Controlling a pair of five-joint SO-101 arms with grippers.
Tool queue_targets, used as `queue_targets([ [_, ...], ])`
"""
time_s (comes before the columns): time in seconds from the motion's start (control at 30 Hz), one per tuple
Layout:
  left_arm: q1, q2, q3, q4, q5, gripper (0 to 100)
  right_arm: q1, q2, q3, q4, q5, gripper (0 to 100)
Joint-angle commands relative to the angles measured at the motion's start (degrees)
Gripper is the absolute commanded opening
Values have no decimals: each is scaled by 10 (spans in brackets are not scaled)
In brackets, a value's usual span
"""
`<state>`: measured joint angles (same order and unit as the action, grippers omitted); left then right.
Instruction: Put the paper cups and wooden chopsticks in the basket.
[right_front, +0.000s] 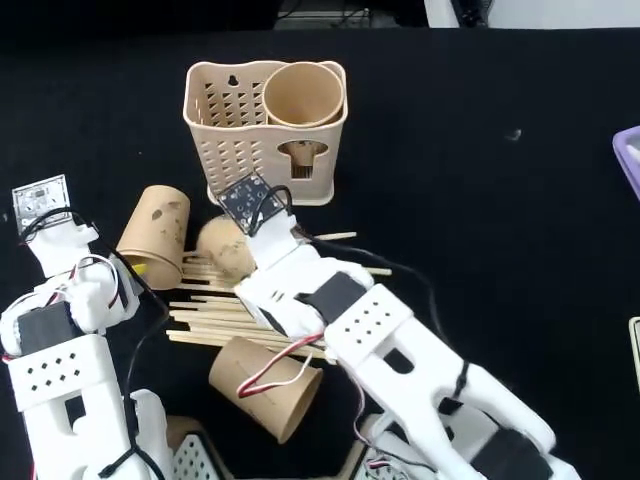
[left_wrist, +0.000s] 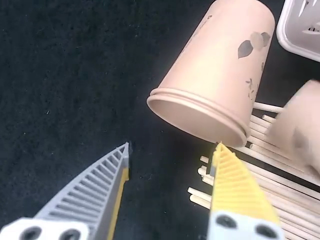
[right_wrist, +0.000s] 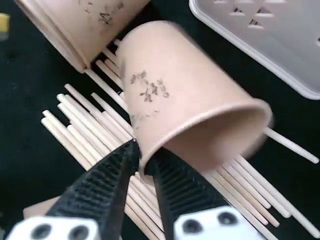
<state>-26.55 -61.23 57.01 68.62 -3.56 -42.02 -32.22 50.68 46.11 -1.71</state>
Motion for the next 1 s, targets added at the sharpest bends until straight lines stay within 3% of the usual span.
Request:
queue_targets([
  [0.0,-6,-10,-7,-10,6,267,-4,-67,-47,47,52,11],
  [0.13,-6,-10,-7,-10,6,267,4,-159,-114,145,115,11],
  [0.27,-6,-10,-7,-10,6,267,61,-233,-239,241,168,11],
  [0.47,-6,-10,-9,-10,6,267,153,-236,-402,265,193,11],
  [0.73,-6,-10,-7,-10,6,267,156,-33,-558,239,294,11],
  [0.97,-6,-10,-7,-10,6,267,156,193,-793,314,363,11],
])
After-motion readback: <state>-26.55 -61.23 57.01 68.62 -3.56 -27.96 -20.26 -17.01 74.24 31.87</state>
